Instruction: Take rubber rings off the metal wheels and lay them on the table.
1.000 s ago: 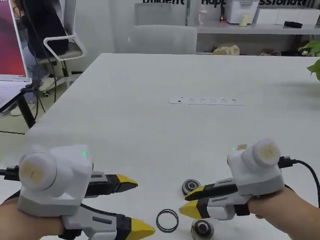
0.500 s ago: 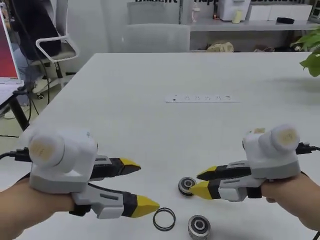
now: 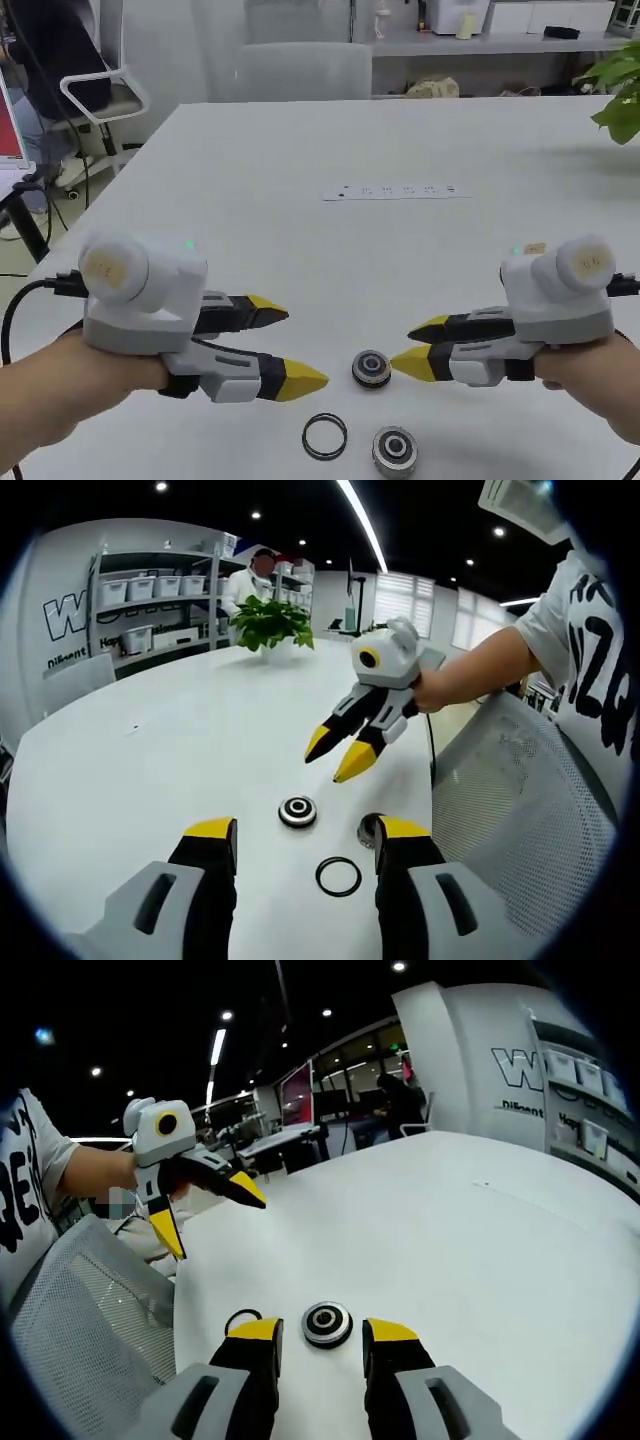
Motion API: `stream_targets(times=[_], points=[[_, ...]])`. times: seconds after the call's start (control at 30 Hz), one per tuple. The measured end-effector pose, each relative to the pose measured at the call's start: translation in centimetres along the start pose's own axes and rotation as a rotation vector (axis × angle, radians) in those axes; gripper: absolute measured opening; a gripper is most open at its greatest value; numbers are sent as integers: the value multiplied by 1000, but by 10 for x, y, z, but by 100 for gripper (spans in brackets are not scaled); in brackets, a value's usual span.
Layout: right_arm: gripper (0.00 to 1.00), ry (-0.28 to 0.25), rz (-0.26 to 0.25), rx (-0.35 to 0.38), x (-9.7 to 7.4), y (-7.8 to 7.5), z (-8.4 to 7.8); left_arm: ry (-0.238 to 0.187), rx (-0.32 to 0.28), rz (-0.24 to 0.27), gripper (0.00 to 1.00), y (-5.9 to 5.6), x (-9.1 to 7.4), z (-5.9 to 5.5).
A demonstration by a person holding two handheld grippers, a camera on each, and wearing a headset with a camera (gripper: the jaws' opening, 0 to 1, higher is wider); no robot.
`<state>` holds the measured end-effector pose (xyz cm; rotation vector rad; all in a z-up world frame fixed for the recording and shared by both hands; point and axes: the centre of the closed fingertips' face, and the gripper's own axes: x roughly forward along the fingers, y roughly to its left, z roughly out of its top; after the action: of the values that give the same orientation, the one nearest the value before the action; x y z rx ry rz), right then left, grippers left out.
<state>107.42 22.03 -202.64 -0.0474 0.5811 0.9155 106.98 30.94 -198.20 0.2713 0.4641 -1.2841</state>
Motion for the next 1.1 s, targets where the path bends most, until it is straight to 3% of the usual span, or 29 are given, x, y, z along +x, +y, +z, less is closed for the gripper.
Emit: stream_targets(times=[0.67, 1.1], points=[[31, 51, -17, -56, 6, -11, -17, 42, 12, -25, 49, 13, 35, -5], [31, 57, -15, -41, 9, -13, -26, 76, 1, -63, 43, 9, 61, -14]])
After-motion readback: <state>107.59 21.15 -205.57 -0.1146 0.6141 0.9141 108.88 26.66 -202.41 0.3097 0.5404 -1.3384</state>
